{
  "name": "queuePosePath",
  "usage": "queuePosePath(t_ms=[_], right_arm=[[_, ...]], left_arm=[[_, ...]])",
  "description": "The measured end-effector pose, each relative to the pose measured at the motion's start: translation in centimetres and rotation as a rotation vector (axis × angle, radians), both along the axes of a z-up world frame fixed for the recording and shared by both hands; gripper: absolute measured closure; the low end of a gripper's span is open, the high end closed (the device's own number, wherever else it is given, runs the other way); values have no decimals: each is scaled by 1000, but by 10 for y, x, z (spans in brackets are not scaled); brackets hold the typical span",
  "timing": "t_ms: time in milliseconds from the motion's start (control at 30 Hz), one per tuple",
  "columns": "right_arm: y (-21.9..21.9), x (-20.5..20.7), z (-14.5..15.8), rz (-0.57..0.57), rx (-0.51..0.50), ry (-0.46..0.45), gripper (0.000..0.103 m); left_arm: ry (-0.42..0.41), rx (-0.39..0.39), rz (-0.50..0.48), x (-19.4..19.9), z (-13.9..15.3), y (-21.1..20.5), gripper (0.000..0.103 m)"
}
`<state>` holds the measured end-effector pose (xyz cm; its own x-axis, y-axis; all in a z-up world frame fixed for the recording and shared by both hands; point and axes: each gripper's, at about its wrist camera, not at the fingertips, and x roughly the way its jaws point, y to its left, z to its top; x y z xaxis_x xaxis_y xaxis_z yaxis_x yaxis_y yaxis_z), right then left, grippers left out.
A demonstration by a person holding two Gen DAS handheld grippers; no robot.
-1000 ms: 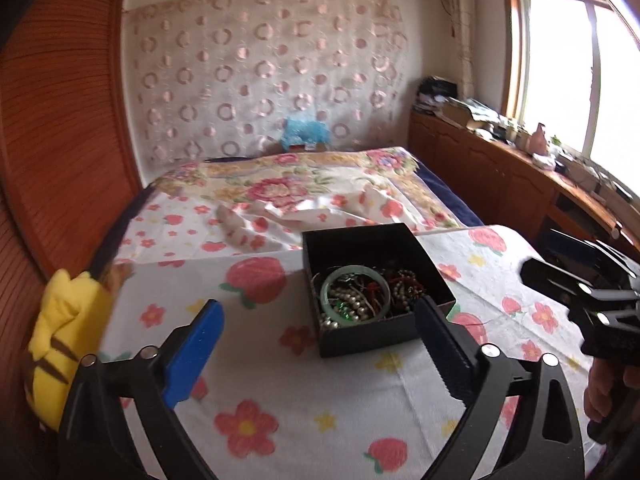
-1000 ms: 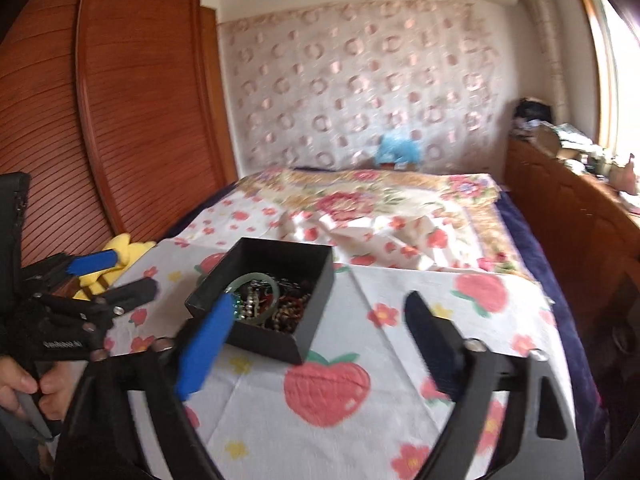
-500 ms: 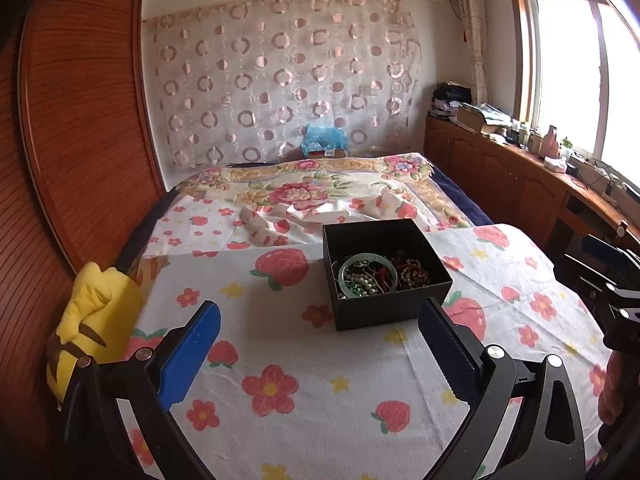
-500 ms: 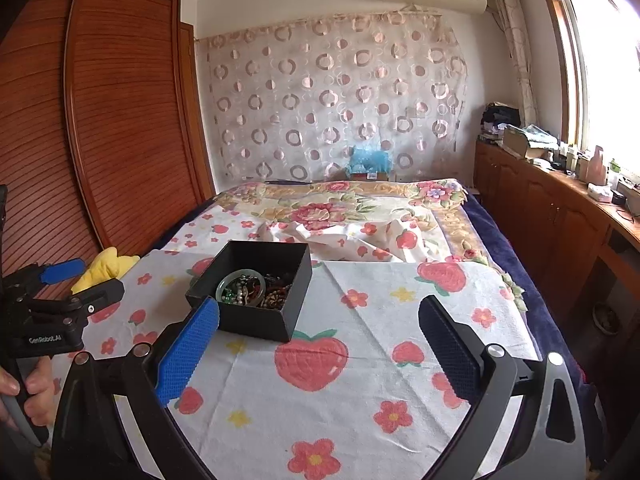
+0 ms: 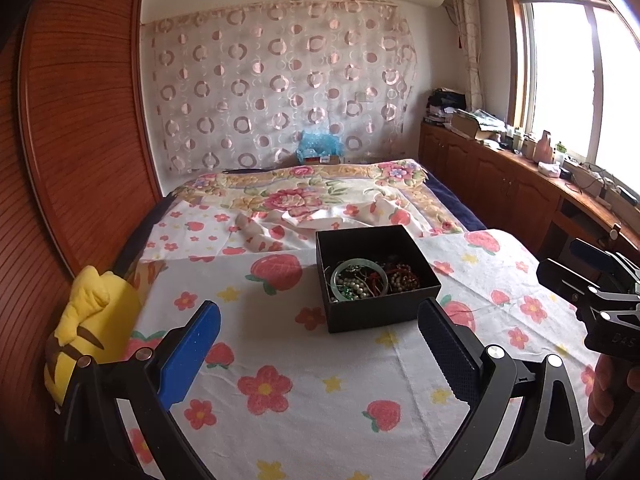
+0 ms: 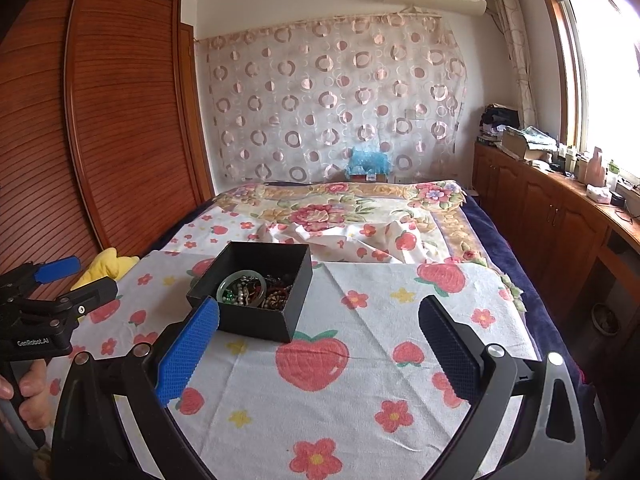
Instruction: Organize jewelry
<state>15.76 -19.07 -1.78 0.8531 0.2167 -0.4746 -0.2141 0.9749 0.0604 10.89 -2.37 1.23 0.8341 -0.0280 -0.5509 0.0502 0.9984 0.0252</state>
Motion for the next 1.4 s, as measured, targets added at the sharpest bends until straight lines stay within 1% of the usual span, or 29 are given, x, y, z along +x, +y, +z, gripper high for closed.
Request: queuePosePath(t_ms=[467,1400], right_arm=[[0,0,0,0,2,0,2],[-1,0,0,0,3,0,2]], left_arm=[[-5,1,-6,-2,5,-8,8],[-6,2,-3,-3,2,-7,8]])
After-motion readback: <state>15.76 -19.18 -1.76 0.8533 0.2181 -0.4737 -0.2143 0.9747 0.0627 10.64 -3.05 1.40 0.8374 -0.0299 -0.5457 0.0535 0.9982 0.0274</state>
